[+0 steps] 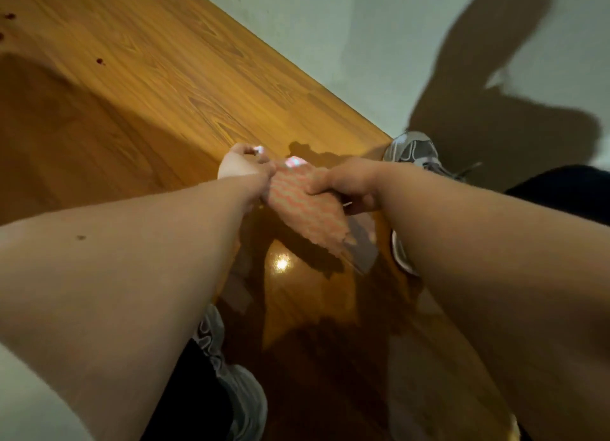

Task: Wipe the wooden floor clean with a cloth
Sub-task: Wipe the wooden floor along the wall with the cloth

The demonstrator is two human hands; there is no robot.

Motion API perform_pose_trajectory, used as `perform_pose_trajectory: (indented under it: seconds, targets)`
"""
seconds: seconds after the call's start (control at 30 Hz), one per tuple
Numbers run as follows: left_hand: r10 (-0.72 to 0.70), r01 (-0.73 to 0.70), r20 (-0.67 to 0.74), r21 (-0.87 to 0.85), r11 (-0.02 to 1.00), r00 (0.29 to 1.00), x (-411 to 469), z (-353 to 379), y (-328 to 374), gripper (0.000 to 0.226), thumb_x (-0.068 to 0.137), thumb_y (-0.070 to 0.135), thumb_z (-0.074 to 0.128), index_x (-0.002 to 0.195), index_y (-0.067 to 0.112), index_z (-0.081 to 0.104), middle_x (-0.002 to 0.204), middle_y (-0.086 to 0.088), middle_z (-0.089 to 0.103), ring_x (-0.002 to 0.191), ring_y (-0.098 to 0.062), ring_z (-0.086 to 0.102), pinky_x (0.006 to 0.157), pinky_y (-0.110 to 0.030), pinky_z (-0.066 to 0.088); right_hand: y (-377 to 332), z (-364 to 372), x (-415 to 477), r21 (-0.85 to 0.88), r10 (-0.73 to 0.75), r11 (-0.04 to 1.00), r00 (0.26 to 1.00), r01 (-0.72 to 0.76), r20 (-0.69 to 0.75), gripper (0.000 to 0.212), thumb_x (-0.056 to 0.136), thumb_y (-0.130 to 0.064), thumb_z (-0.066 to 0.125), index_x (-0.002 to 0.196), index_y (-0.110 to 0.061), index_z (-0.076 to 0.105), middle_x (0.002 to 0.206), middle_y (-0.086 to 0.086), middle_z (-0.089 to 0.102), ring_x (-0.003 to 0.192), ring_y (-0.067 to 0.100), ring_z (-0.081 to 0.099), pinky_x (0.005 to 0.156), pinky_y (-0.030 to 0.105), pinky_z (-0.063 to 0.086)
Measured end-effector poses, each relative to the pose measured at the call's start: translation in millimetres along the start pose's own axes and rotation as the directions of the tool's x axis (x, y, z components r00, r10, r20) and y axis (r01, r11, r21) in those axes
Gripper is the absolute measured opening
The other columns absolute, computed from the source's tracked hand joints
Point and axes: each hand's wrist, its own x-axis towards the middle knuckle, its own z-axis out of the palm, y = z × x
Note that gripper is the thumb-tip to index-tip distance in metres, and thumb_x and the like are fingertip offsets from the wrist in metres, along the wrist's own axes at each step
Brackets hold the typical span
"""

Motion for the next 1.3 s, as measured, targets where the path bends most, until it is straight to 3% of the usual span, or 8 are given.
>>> perform_pose_trajectory:
  seconds: [0.17, 0.3, 0.43, 0.57, 0.77, 0.93, 1.13, 1.3]
  targets:
    - [-0.094, 0.109, -0.090, 0.178, 0.978, 0.991, 42.2, -8.4, 5.0, 0.043, 0.088, 0.032, 0.058, 0.127, 0.022, 0.045, 0.090, -0.004, 0.065, 0.082, -0.025, 0.065, 0.080, -0.035, 0.054, -49.4, -13.2, 50.0, -0.304, -0.104, 0.951, 0.983, 0.054, -0.151, 0.017, 0.086, -0.020, 0.066, 0.101, -0.013, 0.060, 0.085, 0.009, 0.062, 0.072, 0.021, 0.062, 0.060, 0.031, 0.052]
    - [-0.143, 0.141, -0.013, 0.255, 0.957, 0.990, 64.7, -3.6, 1.1, 0.038, 0.093, 0.034, 0.049, 0.128, 0.024, 0.039, 0.079, -0.005, 0.066, 0.075, -0.028, 0.065, 0.072, -0.035, 0.052, -59.1, -42.8, 70.2, -0.836, -0.436, 0.549, 0.855, 0.007, -0.279, 0.034, 0.086, -0.026, 0.069, 0.117, -0.021, 0.057, 0.114, 0.009, 0.060, 0.106, 0.028, 0.060, 0.086, 0.032, 0.048]
    - [-0.146, 0.119, 0.041, 0.389, 0.913, 0.988, 78.7, -12.1, -0.1, 0.039, 0.094, 0.028, 0.048, 0.131, 0.026, 0.039, 0.095, -0.010, 0.064, 0.083, -0.029, 0.062, 0.077, -0.040, 0.053, -33.7, -49.8, 102.0, -0.429, -0.328, 0.901, 0.747, 0.064, -0.578, 0.034, 0.100, -0.022, 0.043, 0.133, -0.024, 0.052, 0.131, 0.012, 0.055, 0.113, 0.028, 0.055, 0.084, 0.031, 0.042]
    - [-0.110, 0.058, 0.061, 0.552, 0.832, 0.992, 85.9, -40.5, -8.1, 0.042, 0.094, 0.027, 0.050, 0.135, 0.022, 0.041, 0.122, -0.009, 0.058, 0.105, -0.031, 0.056, 0.088, -0.039, 0.050, 6.2, 32.6, 105.1, -0.755, -0.234, 0.654, 0.962, 0.046, -0.143, 0.069, 0.097, -0.018, 0.043, 0.155, -0.025, 0.006, 0.162, 0.005, -0.005, 0.148, 0.031, -0.002, 0.118, 0.048, 0.006]
    - [-0.216, 0.213, -0.060, 0.558, 0.802, 0.974, 93.7, -74.4, -36.2, 0.048, 0.089, 0.027, 0.059, 0.134, 0.020, 0.043, 0.126, -0.014, 0.050, 0.101, -0.031, 0.054, 0.075, -0.031, 0.042, -24.6, 60.8, 137.9, -0.793, -0.325, 0.064, 0.764, 0.605, 0.557, 0.049, 0.093, -0.039, 0.040, 0.142, -0.033, 0.039, 0.155, 0.002, 0.027, 0.141, 0.030, 0.024, 0.111, 0.049, 0.028]
    - [-0.356, 0.317, -0.075, 0.647, 0.694, 0.932, 76.8, -110.1, -91.4, 0.090, 0.078, 0.039, 0.074, 0.149, 0.033, 0.020, 0.155, -0.015, 0.016, 0.138, -0.040, 0.025, 0.111, -0.040, 0.027, -77.1, -12.9, 196.3, -0.957, -0.493, 0.108, 0.850, 0.271, 0.185, 0.065, 0.084, -0.055, 0.016, 0.147, -0.046, 0.026, 0.162, -0.009, 0.008, 0.148, 0.020, 0.008, 0.119, 0.045, 0.006]
    - [-0.534, 0.504, -0.123, 0.555, 0.661, 0.836, 73.0, -117.8, -135.5, 0.114, 0.073, 0.044, 0.079, 0.149, 0.043, -0.007, 0.158, -0.007, -0.020, 0.144, -0.041, -0.008, 0.117, -0.053, 0.014, -127.3, -24.7, 235.3, -0.828, -0.322, 0.551, 0.889, -0.105, -0.326, 0.074, 0.089, -0.029, 0.044, 0.152, -0.038, 0.007, 0.162, 0.000, -0.004, 0.148, 0.028, 0.004, 0.117, 0.052, 0.011]
    - [-0.555, 0.509, -0.108, 0.570, 0.645, 0.825, 77.8, -118.0, -134.8, 0.115, 0.074, 0.043, 0.078, 0.149, 0.041, -0.009, 0.157, -0.007, -0.024, 0.143, -0.042, -0.011, 0.115, -0.055, 0.015, -110.7, 100.0, 209.8, -0.849, -0.541, 0.160, 0.764, 0.504, 0.352, 0.052, 0.093, -0.025, 0.042, 0.142, -0.042, 0.038, 0.162, -0.010, -0.003, 0.148, 0.024, -0.008, 0.117, 0.055, 0.001]
